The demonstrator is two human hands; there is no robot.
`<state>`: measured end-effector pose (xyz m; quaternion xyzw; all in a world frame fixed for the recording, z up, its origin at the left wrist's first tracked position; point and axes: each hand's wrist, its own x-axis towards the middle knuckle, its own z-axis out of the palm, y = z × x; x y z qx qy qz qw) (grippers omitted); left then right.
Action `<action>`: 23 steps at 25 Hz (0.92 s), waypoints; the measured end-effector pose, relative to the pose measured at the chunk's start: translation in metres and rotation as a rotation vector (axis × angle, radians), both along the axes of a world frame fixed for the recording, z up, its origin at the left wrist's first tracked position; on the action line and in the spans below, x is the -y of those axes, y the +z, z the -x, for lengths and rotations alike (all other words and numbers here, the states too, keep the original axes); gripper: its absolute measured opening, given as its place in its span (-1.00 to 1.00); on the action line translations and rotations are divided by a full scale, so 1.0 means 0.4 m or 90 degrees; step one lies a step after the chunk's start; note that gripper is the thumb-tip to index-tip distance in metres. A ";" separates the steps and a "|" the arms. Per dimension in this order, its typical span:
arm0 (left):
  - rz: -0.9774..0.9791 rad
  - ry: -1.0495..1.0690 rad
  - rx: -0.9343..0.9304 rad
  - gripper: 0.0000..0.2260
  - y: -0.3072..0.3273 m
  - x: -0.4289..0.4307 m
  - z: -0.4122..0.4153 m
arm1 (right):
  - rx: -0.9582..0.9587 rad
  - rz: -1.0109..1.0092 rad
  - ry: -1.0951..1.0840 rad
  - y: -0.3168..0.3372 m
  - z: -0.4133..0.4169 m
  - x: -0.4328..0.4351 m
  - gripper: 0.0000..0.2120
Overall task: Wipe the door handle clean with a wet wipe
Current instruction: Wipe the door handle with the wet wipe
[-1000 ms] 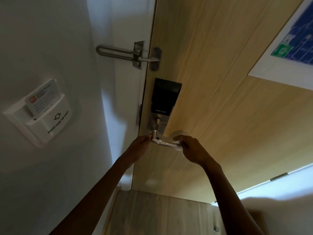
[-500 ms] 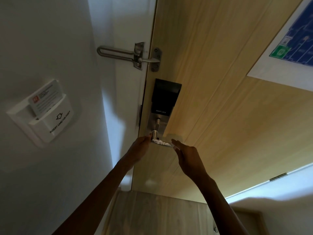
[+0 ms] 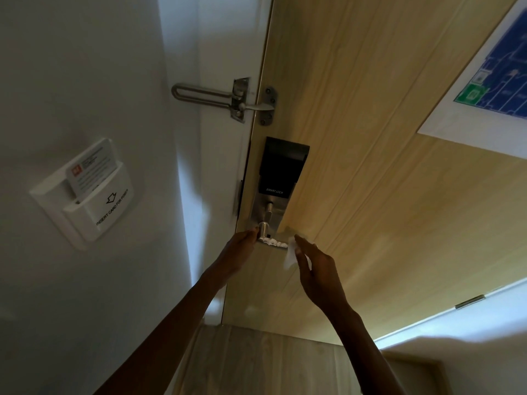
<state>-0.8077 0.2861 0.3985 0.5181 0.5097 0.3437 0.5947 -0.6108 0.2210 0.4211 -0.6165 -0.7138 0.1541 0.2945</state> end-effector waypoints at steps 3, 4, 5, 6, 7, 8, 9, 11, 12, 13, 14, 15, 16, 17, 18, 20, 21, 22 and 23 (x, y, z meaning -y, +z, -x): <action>0.005 -0.002 -0.008 -0.73 0.009 0.004 0.001 | 0.058 0.008 -0.019 -0.012 0.014 0.000 -0.57; 0.007 -0.002 -0.008 -0.73 0.011 0.005 0.000 | 0.091 0.007 -0.010 -0.023 0.019 0.005 -0.55; 0.008 -0.002 -0.005 -0.73 0.012 0.006 -0.001 | 0.119 0.004 -0.005 -0.034 0.022 0.010 -0.52; 0.009 -0.002 -0.003 -0.73 0.014 0.007 -0.002 | 0.138 0.000 -0.003 -0.042 0.024 0.013 -0.48; 0.008 -0.001 -0.004 -0.73 0.015 0.009 0.000 | 0.153 -0.008 -0.001 -0.047 0.025 0.013 -0.42; 0.006 -0.001 -0.008 -0.74 0.016 0.011 0.002 | 0.172 -0.015 0.002 -0.051 0.025 0.009 -0.35; 0.003 -0.004 -0.010 -0.74 0.017 0.011 0.002 | 0.200 -0.017 0.003 -0.055 0.024 0.006 -0.26; -0.002 -0.007 -0.010 -0.74 0.016 0.010 0.000 | 0.250 -0.028 -0.006 -0.064 0.027 0.001 -0.13; -0.002 -0.008 -0.013 -0.74 0.016 0.009 -0.002 | 0.269 -0.036 -0.013 -0.068 0.031 -0.001 -0.12; -0.001 -0.008 -0.017 -0.73 0.017 0.009 -0.002 | 0.283 -0.046 -0.021 -0.072 0.034 -0.003 -0.16; -0.001 -0.007 -0.020 -0.73 0.018 0.009 -0.002 | 0.294 -0.062 -0.027 -0.074 0.036 -0.007 -0.23; -0.002 -0.007 -0.022 -0.73 0.020 0.010 -0.002 | 0.300 -0.082 -0.029 -0.075 0.036 -0.010 -0.31; -0.003 -0.007 -0.025 -0.74 0.022 0.011 -0.003 | 0.299 -0.095 -0.025 -0.074 0.034 -0.012 -0.38; -0.006 -0.008 -0.030 -0.74 0.024 0.014 -0.003 | 0.293 -0.101 -0.015 -0.072 0.030 -0.013 -0.43; -0.009 -0.009 -0.035 -0.75 0.027 0.015 -0.004 | 0.284 -0.101 -0.002 -0.069 0.024 -0.015 -0.46; -0.012 -0.010 -0.046 -0.74 0.030 0.018 -0.005 | 0.223 -0.067 0.013 -0.048 0.018 -0.015 -0.54; -0.009 -0.010 -0.050 -0.73 0.033 0.019 -0.006 | 0.169 -0.041 0.006 -0.033 0.018 -0.016 -0.59; -0.005 -0.011 -0.050 -0.72 0.037 0.020 -0.006 | 0.110 -0.020 -0.015 -0.021 0.020 -0.021 -0.63; -0.001 -0.012 -0.047 -0.72 0.040 0.021 -0.007 | 0.057 -0.012 -0.042 -0.011 0.023 -0.026 -0.66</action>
